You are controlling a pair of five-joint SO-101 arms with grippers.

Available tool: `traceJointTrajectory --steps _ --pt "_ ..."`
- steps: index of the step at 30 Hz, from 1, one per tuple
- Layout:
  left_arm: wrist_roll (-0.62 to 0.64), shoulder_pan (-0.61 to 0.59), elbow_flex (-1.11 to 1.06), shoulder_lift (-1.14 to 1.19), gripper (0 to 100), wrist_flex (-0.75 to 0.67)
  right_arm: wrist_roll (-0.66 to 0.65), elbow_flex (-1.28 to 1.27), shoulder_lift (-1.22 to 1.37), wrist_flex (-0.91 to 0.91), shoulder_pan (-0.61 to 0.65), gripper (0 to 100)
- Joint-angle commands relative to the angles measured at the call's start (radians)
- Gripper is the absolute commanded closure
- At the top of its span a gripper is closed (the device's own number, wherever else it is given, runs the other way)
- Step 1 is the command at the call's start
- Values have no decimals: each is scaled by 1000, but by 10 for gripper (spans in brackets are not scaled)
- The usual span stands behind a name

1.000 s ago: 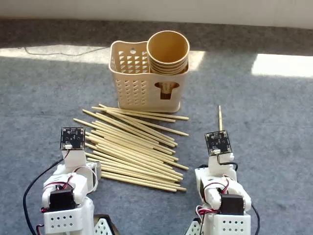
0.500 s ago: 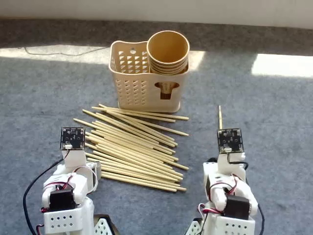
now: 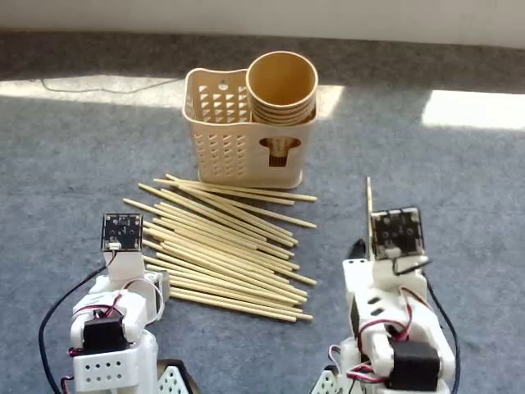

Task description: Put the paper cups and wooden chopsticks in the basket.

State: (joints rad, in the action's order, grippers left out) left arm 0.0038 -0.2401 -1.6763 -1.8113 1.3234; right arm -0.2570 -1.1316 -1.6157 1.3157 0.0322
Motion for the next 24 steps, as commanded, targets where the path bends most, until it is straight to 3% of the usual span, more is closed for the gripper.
traceJointTrajectory --steps 1,14,24 --pt "9 16 -19 -12 807 5 11 111 226 -54 59 923" --pt "9 16 -19 -12 807 5 64 278 974 -432 -51 921" --pt "9 16 -19 -12 807 5 81 455 1389 -549 -125 921"
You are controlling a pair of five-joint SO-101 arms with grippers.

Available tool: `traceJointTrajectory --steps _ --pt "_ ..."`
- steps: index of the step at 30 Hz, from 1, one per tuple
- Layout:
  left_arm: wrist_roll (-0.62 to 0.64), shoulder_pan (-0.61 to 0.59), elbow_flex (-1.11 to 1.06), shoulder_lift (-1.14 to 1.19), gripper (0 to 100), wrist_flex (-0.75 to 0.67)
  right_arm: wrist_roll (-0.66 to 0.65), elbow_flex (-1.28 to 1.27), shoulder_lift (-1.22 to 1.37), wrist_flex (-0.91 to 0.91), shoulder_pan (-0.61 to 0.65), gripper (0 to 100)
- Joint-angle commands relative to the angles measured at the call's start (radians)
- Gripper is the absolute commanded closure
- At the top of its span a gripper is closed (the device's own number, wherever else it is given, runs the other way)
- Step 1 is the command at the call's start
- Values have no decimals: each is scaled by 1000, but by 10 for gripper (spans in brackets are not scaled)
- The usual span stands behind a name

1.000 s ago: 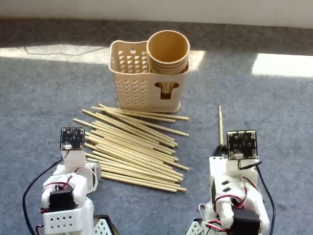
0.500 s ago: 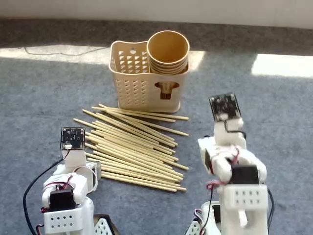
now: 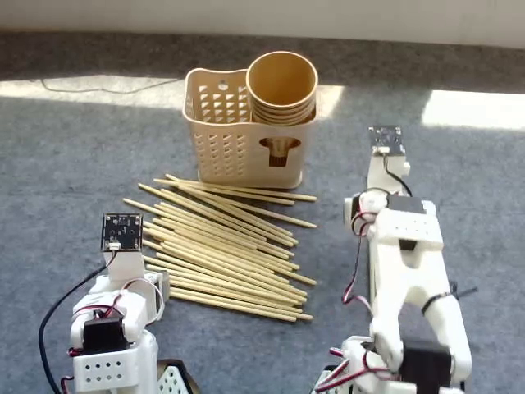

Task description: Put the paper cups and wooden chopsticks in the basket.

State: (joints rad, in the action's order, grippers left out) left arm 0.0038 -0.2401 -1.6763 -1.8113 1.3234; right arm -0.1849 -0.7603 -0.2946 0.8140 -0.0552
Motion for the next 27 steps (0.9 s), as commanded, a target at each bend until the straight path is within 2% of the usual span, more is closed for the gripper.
traceJointTrajectory --steps 1,11,16,22,27 --pt "9 16 -19 -12 807 5 9 101 104 -53 -45 921" --pt "9 16 -19 -12 807 5 2 249 401 -56 -51 926" --pt "9 16 -19 -12 807 5 2 291 479 -54 -53 995" --pt "9 16 -19 -12 807 5 2 298 467 7 -67 964" --pt "9 16 -19 -12 807 5 5 298 340 76 -61 926"
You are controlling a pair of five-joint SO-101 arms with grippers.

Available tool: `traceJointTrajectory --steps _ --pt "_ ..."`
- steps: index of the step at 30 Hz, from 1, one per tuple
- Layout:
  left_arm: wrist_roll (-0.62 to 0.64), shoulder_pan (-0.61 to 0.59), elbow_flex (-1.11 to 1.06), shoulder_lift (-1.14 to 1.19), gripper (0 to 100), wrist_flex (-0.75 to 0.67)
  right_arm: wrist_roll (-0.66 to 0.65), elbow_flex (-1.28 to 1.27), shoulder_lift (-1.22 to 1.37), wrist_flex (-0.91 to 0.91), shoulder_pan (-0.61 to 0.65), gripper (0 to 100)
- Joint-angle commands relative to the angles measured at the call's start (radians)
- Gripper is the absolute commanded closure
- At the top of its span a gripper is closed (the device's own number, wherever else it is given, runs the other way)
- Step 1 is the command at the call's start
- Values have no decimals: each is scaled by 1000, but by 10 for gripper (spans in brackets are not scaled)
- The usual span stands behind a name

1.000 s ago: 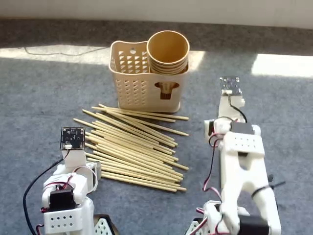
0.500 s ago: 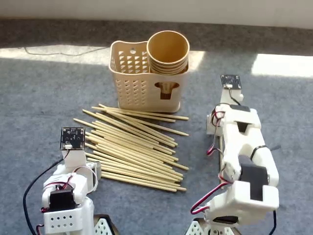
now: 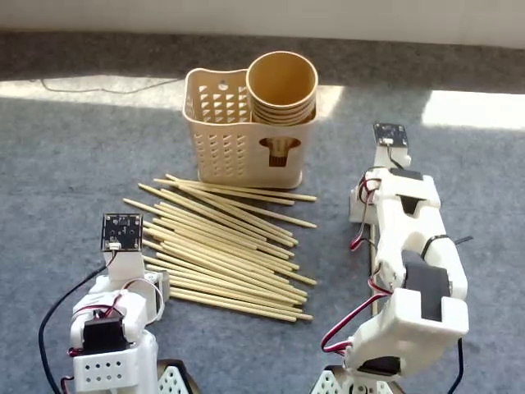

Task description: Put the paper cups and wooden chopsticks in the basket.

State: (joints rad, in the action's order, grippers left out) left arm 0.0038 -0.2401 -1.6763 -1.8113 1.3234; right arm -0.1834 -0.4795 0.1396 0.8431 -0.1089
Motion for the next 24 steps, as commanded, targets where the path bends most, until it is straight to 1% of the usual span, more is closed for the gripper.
traceJointTrajectory --steps 1,5,9,15,20,22,24 --pt "9 16 -19 -12 807 5 2 18 -125 62 -7 919" --pt "9 16 -19 -12 807 5 0 15 -219 87 -10 892" --pt "9 16 -19 -12 807 5 -2 12 -217 81 -13 861" --pt "9 16 -19 -12 807 5 -40 15 -67 13 -13 861" --pt "9 16 -19 -12 807 5 -41 19 56 -36 -36 862" --pt "9 16 -19 -12 807 5 -41 19 67 -50 -42 906" --pt "9 16 -19 -12 807 5 -43 19 62 -53 -51 998"
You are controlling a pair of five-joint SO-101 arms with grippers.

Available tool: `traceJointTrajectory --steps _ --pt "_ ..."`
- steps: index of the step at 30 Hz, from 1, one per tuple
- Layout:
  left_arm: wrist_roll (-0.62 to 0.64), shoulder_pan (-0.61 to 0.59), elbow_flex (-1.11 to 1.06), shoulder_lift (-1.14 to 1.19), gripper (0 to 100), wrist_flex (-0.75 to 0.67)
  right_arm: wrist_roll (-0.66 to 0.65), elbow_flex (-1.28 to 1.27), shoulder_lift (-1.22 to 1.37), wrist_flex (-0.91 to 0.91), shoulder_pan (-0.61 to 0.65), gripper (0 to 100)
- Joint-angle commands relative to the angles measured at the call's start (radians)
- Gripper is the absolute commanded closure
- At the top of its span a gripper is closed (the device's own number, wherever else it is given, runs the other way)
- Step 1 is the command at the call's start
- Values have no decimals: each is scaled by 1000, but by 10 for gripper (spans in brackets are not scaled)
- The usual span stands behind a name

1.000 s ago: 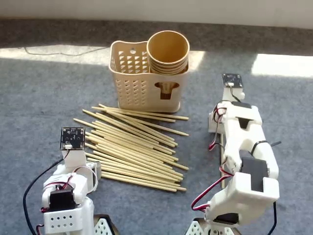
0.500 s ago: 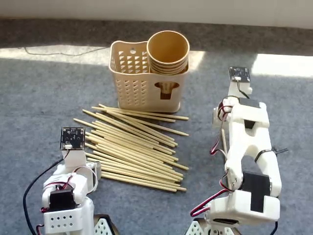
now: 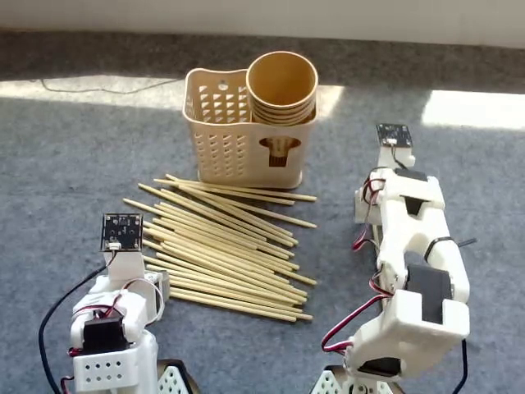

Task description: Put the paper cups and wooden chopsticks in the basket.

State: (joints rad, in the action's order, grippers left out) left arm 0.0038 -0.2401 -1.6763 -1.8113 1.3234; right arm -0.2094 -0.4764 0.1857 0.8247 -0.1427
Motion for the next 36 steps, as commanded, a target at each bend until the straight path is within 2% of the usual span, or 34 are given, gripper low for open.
traceJointTrajectory --steps 1,8,12,24,28,36 --pt "9 16 -19 -12 807 5 -17 16 10 -31 -19 995" --pt "9 16 -19 -12 807 5 -6 -31 -228 -10 -24 994" --pt "9 16 -19 -12 807 5 133 -85 -427 -1 -24 994" --pt "9 16 -19 -12 807 5 434 -99 -880 -1 -8 994" --pt "9 16 -19 -12 807 5 456 -114 -1020 13 33 994" --pt "9 16 -19 -12 807 5 456 -214 -1356 22 194 994"
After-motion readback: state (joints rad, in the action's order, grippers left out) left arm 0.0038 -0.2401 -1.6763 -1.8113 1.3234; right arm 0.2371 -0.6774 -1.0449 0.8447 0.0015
